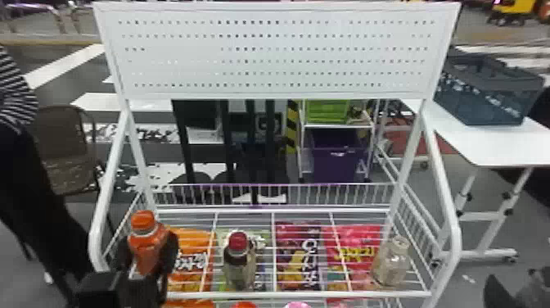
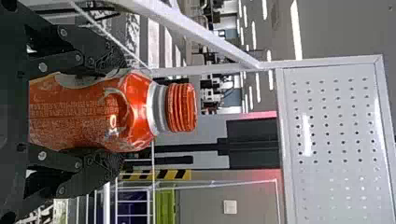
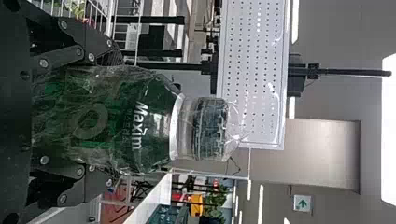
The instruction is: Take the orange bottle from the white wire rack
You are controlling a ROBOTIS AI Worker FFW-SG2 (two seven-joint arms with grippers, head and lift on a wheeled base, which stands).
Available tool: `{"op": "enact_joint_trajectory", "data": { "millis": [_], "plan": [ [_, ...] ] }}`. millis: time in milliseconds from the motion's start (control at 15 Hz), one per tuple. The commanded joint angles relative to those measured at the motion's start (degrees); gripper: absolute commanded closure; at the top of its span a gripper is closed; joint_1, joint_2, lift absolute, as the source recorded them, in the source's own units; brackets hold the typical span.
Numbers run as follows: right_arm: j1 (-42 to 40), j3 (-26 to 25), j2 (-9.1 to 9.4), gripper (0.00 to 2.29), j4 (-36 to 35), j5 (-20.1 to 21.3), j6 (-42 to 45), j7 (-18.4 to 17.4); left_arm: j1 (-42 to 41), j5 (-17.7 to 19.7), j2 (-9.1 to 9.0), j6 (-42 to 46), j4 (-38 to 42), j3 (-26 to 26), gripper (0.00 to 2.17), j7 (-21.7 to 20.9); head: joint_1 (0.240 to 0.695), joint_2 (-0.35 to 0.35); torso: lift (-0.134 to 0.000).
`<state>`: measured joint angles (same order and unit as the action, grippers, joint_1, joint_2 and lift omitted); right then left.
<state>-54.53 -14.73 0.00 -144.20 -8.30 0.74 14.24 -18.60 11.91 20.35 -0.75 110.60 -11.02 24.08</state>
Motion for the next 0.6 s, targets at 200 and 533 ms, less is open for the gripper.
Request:
{"op": "enact_joint_trajectory", "data": {
  "millis": [200, 533],
  "plan": [
    [0.21, 0.23, 0.05, 0.83, 0.15, -0.05, 0.18, 0.00, -9.26, 0.31, 0.39, -12.57, 20.18, 5.57, 1.71, 0.00, 0.499, 0.000, 0.000],
    [0.12, 0.23, 0.05, 0.83, 0.32, -0.23, 0.53, 0.27, -17.17, -0.40, -0.14, -15.03, 30.03, 8.47, 1.71, 0.88, 0.499, 0.000, 0.000]
  ]
}}
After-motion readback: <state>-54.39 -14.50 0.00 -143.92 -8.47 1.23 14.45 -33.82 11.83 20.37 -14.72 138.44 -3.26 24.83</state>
